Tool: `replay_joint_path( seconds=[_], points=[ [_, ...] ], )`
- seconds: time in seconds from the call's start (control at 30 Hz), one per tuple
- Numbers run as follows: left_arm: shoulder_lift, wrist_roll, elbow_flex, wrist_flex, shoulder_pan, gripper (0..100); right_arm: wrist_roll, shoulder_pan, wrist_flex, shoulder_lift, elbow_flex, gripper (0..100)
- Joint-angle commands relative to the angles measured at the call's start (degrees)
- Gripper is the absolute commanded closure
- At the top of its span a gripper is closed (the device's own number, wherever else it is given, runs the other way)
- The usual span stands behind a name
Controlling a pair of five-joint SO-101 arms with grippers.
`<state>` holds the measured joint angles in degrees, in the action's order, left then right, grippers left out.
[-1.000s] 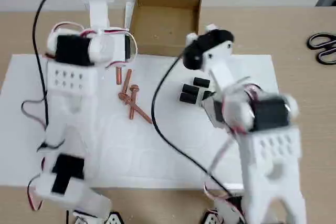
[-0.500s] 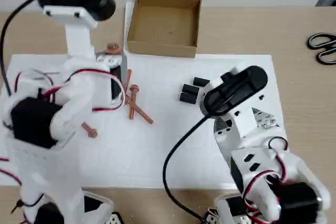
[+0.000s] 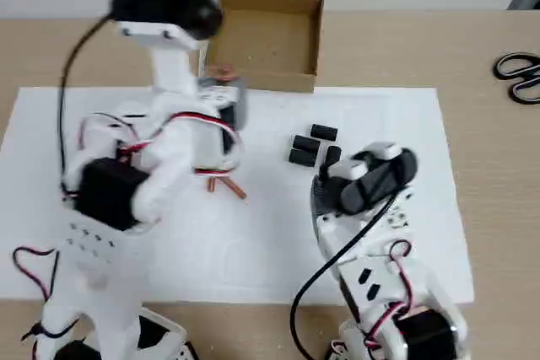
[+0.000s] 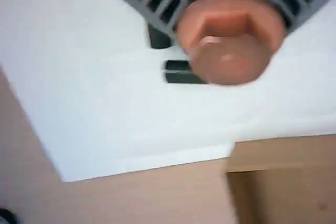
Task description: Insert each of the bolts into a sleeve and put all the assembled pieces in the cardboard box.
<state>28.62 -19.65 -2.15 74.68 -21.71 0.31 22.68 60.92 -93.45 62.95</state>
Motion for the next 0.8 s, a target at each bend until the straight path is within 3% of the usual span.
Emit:
replay_joint_path(
  seconds=[0.0, 0.3, 0.43, 0.63, 0.77],
  points=[
    [1.8, -0.2, 0.7, -5.6, -5.3, 99, 1.0, 0.4, -2.3, -5.5, 3.9, 99.5],
    [2.4, -3.9, 14.0, -22.2, -12.1, 99, 0.9, 1.8, -2.2, -10.5, 6.9, 99.5],
    [7.5, -6.2, 14.6, -23.6, -12.2, 99, 0.8, 1.8, -2.2, -10.5, 6.9, 99.5],
    [17.8, -4.2, 21.3, -25.4, -12.2, 99, -1.6, 1.8, -2.3, -10.5, 7.0, 99.5],
    [20.1, -4.2, 31.7, -33.0, -12.2, 99, -6.2, 1.8, -2.3, -10.4, 7.0, 99.5]
  ],
)
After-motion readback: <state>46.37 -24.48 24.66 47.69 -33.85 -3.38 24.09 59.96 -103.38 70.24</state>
